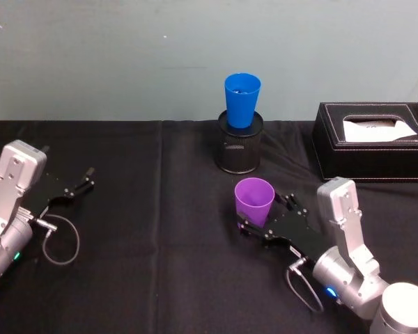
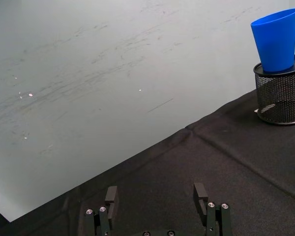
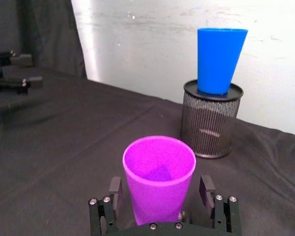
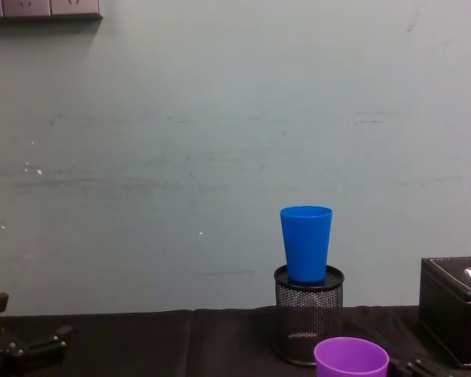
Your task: Pick up one cup with a gripper and tap it against the other cup.
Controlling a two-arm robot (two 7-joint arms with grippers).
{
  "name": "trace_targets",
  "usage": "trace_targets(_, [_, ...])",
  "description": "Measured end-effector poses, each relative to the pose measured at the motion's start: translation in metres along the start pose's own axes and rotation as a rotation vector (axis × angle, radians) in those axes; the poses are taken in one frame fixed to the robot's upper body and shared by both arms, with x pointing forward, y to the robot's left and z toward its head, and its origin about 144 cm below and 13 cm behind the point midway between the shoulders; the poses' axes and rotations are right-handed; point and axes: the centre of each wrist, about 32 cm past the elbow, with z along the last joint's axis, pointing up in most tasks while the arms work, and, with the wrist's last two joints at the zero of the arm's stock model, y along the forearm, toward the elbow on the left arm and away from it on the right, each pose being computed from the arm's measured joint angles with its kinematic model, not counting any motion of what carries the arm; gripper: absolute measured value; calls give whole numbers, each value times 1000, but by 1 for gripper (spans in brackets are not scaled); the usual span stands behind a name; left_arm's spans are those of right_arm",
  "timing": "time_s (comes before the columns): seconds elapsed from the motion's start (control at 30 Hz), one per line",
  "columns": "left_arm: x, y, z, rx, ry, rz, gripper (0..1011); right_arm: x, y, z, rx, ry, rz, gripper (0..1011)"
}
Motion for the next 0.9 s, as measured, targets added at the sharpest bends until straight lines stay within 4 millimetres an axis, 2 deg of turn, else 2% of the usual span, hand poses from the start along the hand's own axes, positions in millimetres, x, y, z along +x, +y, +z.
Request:
trace_targets(0.1, [0,0,0,0,0,0,1000,0,10,-1,12,15,-5,1003])
trace_targets(0.37, [0,0,0,0,0,0,1000,-1,21,-1,25,17,-10,995])
trace_targets(0.5, [0,0,0,0,0,0,1000,-1,23,-2,27,27,-10,918])
trace_targets(0.63, [0,0,0,0,0,0,1000,-1,24,-1,27,33,-8,791])
trace_targets(0.8, [0,0,0,0,0,0,1000,-3,23,5,34,35,0,738])
trace_targets(0.9, [0,0,0,0,0,0,1000,-2,20,18,42,20,5,728])
